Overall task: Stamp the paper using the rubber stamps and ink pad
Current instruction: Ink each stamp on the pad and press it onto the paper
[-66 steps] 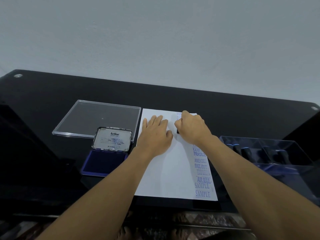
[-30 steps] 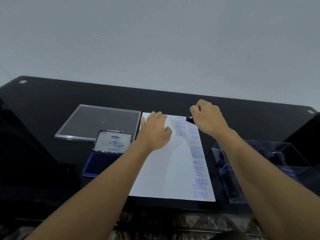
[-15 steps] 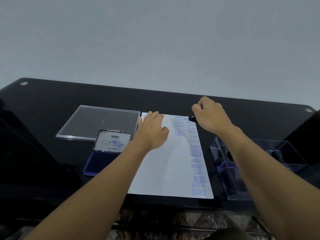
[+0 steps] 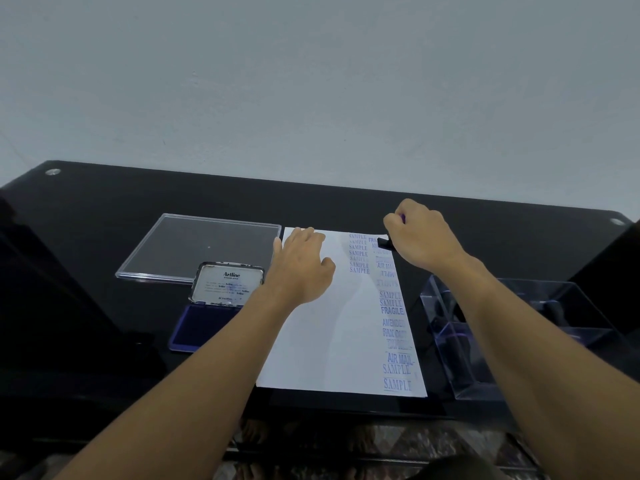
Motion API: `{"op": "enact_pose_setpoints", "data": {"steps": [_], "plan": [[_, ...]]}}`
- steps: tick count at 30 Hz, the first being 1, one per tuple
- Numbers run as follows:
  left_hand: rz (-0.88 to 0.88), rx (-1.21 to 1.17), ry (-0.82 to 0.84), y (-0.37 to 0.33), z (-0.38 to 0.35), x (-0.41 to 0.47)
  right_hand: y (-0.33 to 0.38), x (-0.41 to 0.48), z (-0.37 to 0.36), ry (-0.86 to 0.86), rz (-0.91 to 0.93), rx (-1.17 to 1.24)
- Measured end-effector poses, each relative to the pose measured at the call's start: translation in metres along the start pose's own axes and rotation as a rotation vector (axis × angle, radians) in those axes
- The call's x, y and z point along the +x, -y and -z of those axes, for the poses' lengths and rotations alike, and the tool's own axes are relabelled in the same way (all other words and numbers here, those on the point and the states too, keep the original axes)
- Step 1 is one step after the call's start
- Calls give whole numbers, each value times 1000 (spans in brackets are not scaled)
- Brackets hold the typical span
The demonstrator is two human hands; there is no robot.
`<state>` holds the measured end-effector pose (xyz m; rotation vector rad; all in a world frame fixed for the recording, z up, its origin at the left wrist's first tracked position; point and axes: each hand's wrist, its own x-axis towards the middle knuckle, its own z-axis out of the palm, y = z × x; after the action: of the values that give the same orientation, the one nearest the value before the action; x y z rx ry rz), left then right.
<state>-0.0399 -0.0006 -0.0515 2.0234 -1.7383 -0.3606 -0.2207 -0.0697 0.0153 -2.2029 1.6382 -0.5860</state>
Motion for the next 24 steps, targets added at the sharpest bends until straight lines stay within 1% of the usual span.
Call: {"op": "enact_pose_setpoints", "data": {"steps": [6,12,15,18,24], "plan": [[10,-12,2,-2,0,-7,-4,-7,6,2,-8,0],[-42,-56,16,-23,-6,-25,-18,-26,24,30,-38,-1],[-70,-53,22,-42,-18,-37,-31,-40,36,21,-39,-3],[-139,-63,38,-67,-28,-50,-49,-57,49,14,-53,5],[-230,-116,46,-120,-42,-70,-85,-90,76,-11,-119,-8]]}}
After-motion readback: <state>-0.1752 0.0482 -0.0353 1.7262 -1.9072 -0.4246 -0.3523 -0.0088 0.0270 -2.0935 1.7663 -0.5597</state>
